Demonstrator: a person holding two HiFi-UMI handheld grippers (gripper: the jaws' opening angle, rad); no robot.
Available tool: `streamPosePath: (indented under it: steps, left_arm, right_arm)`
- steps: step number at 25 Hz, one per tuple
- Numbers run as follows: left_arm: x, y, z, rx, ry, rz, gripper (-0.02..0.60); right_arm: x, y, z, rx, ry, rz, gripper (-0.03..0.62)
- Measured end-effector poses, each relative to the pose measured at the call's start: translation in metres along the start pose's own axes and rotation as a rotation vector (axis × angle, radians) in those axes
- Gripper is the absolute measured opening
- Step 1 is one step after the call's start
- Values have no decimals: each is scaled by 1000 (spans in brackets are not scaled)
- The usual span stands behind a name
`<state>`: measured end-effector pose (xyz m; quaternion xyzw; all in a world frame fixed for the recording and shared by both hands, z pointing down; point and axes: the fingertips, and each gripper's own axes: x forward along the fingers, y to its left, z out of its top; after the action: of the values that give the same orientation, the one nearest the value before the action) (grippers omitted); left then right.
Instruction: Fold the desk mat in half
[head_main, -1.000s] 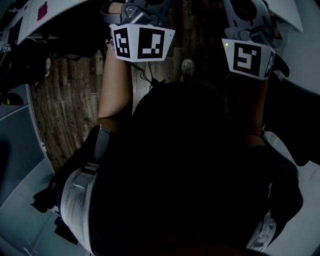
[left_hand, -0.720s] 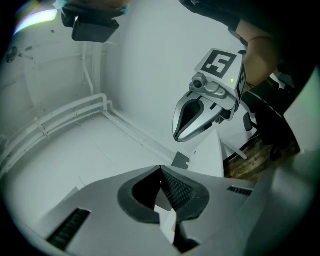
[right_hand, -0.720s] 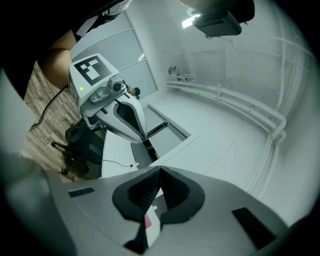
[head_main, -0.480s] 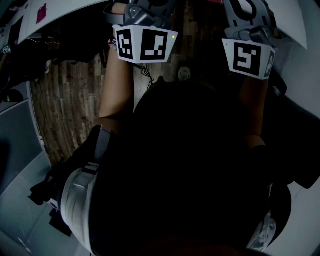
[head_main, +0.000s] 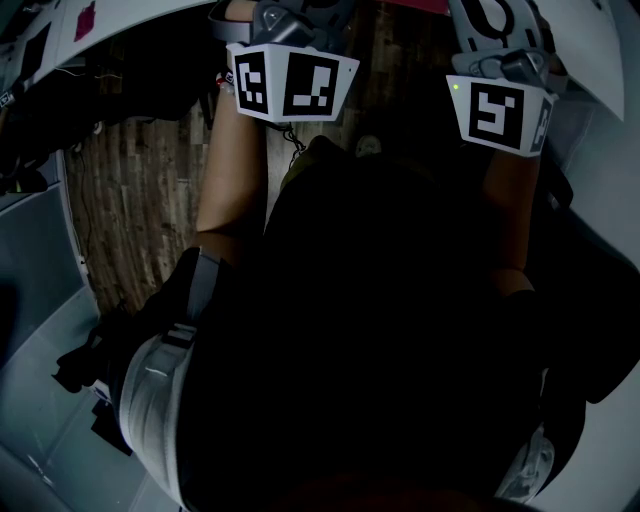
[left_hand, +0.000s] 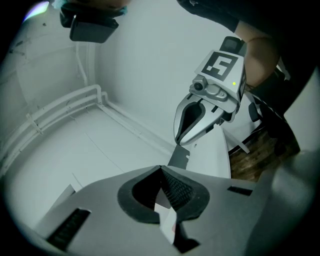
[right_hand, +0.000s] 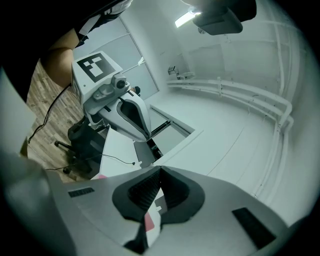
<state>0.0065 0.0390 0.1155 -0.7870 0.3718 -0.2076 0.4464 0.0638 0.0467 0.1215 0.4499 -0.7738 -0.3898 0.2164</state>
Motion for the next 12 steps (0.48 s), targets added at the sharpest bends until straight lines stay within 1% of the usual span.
streamPosePath:
  steps: [6,12]
  left_arm:
    - [16,-8,-5,6,19,-15,12]
    - [21,-11,-17,-7,28,-40,12]
  right_arm:
    - [7,1,-17,17,1,20,29]
    - [17,5,-21,21,7,28,29]
